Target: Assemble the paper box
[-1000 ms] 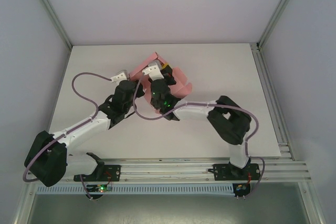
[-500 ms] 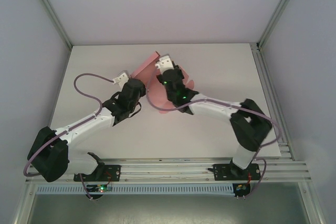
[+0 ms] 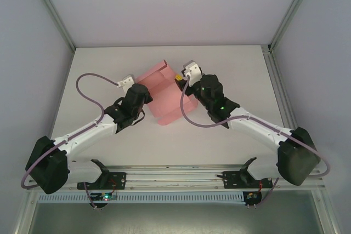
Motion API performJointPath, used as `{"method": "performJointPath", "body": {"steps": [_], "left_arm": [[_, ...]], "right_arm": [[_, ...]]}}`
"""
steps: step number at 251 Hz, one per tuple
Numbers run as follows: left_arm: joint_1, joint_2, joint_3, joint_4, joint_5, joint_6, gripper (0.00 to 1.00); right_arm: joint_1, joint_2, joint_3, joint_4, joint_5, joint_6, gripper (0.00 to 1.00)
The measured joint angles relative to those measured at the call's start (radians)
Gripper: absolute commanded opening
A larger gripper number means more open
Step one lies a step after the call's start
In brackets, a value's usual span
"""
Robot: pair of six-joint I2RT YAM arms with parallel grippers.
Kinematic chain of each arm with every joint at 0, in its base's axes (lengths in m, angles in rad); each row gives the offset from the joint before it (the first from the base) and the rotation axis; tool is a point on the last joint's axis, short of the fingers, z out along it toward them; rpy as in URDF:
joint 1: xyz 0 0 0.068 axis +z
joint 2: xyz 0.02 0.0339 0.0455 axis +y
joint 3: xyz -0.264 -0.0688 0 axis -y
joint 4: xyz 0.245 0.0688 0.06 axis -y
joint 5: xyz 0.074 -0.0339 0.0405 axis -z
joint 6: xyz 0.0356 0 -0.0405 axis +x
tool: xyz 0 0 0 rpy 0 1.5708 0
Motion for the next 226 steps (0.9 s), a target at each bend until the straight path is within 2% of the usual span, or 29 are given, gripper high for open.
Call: {"method": "performJointPath", "body": {"steps": [41,70,109,125,167,176,202,226], "left_arm": [[0.0,0.0,0.008,-0.01,0.014,0.029,0.0],[0.0,0.001,0.012,-0.012,0.025,0.047,0.0],[0.0,0.004,0.012,-0.012,0.045,0.077,0.0],[0.0,0.009,0.016,-0.012,0.056,0.086,0.0],[0.0,0.022,0.031,-0.009,0.088,0.104,0.0],[0.0,0.024,0.031,-0.009,0.094,0.107,0.0],[0.0,0.034,0.035,-0.01,0.108,0.111,0.0],[0.0,0.048,0.043,-0.011,0.121,0.108,0.0]], "right_arm": [[0.0,0.037,0.042,-0.04,0.009,-0.064,0.61],[-0.022,0.077,0.104,-0.117,-0.108,-0.097,0.63],[-0.052,0.094,0.138,-0.179,-0.205,-0.108,0.56],[-0.055,0.098,0.151,-0.197,-0.208,-0.112,0.48],[-0.064,0.134,0.208,-0.234,-0.198,-0.127,0.5],[-0.064,0.148,0.22,-0.237,-0.192,-0.128,0.46],[-0.063,0.184,0.232,-0.228,-0.155,-0.124,0.26],[-0.044,0.219,0.233,-0.192,-0.064,-0.112,0.13]]}}
